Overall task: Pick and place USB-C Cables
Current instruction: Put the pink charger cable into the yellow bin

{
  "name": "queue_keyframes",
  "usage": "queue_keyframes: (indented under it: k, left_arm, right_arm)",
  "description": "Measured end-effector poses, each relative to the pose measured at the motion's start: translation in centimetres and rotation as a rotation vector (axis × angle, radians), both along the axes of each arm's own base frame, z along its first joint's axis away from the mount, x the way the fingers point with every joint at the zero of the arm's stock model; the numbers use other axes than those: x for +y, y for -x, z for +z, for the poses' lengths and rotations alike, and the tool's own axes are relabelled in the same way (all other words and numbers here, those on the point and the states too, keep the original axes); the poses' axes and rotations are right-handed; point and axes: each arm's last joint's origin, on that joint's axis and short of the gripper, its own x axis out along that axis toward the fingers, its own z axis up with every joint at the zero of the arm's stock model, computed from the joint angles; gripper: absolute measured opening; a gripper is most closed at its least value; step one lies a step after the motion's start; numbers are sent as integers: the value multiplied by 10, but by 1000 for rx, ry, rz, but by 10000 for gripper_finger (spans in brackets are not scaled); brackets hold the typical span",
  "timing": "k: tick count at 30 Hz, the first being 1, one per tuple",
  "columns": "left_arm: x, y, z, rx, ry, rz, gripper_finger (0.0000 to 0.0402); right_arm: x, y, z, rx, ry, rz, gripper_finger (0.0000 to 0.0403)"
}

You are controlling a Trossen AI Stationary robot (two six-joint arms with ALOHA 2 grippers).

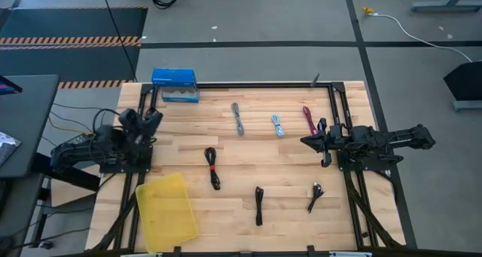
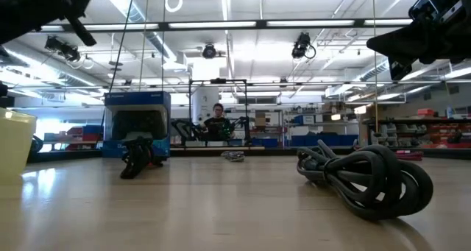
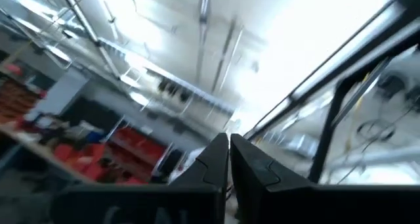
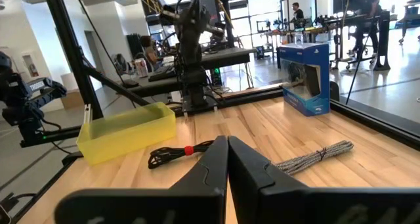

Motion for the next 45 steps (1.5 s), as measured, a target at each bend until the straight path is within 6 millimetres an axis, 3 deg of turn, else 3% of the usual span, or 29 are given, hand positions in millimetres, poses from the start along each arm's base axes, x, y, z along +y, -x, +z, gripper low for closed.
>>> queue_keyframes:
  k: [8, 11, 18, 21, 25, 27, 31, 36, 40, 45]
  left_arm:
    - [-1, 9, 9, -177, 102, -114, 25]
    - [-1, 9, 14, -141, 79, -70, 25]
    - [0, 13, 75, 67, 27, 32, 25]
    - [-1, 14, 114, 167, -18, 50, 25]
    - [0, 2, 161, 306, -86, 72, 25]
    - [1, -7, 184, 357, -116, 100, 25]
    - [6, -31, 222, 461, -132, 199, 25]
    - [10, -53, 262, 533, -128, 258, 25]
    - [10, -62, 288, 589, -155, 229, 25]
    - [10, -70, 312, 579, -166, 202, 25]
  right_arm:
    - [0, 0, 0, 1, 0, 0, 16]
    - [0, 0, 1, -11, 19, -4, 16]
    - [-1, 3, 21, -217, 4, -9, 16]
    - [-5, 15, 47, -498, 18, -106, 16]
    - [-10, 42, 81, -902, -246, -102, 16]
    - [-13, 50, 95, -972, -333, -147, 16]
    - [-14, 56, 129, -952, -296, -198, 16]
    - [-12, 47, 197, -756, -163, -191, 16]
    - [-10, 22, 252, -537, -76, -216, 16]
    - [-8, -24, 303, -297, 4, -282, 16]
